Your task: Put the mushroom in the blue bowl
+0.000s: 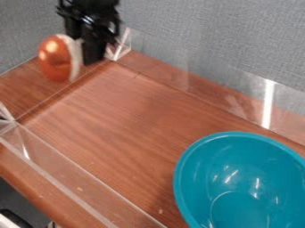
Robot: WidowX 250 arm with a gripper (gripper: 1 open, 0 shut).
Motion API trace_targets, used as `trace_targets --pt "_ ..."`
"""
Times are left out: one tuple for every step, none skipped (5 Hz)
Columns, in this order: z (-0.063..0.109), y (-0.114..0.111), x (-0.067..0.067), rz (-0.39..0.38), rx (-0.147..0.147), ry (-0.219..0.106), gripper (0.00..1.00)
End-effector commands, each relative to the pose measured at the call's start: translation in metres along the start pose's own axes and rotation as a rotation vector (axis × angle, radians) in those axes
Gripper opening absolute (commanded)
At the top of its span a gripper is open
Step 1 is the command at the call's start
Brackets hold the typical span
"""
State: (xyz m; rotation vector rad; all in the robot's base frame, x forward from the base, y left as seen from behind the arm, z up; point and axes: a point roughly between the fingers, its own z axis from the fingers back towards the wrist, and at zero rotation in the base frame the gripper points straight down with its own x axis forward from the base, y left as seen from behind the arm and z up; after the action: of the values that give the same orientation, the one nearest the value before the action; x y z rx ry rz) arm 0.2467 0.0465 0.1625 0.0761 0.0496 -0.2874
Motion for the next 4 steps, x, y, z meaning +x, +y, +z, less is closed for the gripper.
trace_targets --pt "0.003 -0.035 -0.002 -0.045 -0.001 -0.036 0.00" --pt "-0.002 -0.022 -0.010 -0.024 -0.007 -0.033 0.00" --pt "-0.008 -0.012 -0.018 -0.002 -0.009 -0.035 0.00" --pt "-0.015 -0.018 -0.022 -0.025 -0.015 -0.042 0.00"
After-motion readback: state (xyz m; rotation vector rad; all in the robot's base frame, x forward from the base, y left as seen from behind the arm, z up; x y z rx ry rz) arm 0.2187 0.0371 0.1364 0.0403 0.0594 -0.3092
